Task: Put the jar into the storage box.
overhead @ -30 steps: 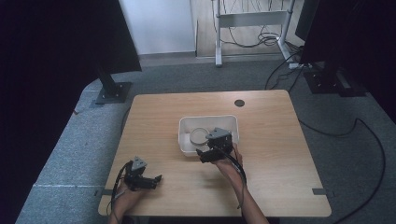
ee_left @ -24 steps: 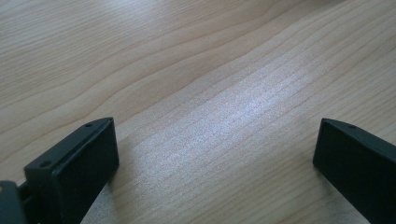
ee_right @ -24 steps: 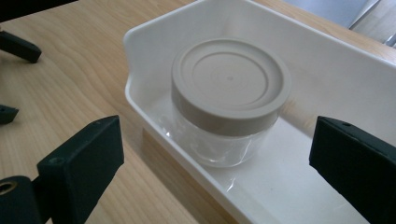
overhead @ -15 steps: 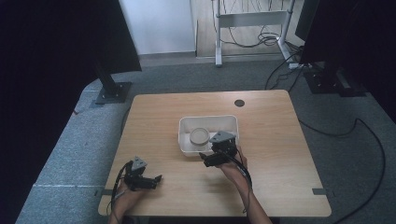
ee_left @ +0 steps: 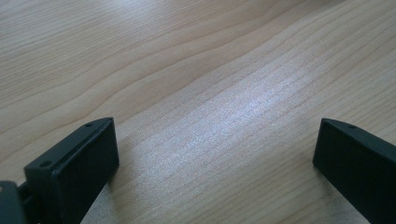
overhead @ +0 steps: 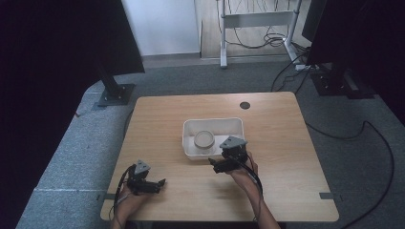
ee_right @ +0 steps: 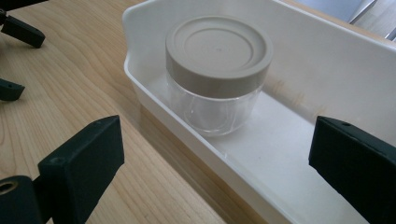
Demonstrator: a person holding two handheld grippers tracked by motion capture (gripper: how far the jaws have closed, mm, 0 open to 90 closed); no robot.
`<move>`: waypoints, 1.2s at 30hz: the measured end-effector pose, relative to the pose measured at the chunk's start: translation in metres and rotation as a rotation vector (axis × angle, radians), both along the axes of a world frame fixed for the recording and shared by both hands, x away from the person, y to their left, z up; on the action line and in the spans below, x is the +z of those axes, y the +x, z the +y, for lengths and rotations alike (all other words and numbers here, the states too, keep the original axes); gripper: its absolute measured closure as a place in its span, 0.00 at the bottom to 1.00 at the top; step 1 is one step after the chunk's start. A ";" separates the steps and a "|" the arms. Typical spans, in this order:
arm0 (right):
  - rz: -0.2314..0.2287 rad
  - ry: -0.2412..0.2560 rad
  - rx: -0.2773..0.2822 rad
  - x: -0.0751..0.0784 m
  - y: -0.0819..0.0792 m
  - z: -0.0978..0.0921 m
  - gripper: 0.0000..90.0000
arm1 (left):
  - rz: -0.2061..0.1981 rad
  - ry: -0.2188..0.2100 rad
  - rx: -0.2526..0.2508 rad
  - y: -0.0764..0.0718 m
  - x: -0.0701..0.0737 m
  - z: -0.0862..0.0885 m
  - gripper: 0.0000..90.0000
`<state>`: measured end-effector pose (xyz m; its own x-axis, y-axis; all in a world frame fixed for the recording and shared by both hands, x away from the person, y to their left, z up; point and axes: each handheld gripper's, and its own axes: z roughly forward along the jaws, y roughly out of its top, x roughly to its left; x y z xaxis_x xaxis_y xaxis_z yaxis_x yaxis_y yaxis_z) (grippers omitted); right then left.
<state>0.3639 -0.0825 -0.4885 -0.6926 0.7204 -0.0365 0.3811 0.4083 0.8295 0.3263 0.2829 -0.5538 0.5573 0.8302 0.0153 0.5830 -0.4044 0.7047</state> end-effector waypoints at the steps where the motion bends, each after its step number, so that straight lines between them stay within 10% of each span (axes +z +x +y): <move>1: 0.000 0.002 -0.001 -0.001 -0.001 -0.001 0.03 | 0.000 0.002 -0.001 0.000 0.000 0.000 0.00; 36: 0.005 -0.008 -0.064 -0.013 -0.027 -0.055 0.04 | 0.001 0.003 -0.001 0.000 0.000 0.000 0.00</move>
<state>0.3373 -0.1371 -0.5012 -0.6452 0.7630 -0.0392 0.4107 0.3896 0.8243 0.3262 0.2829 -0.5536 0.5578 0.8298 0.0169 0.5834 -0.4065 0.7031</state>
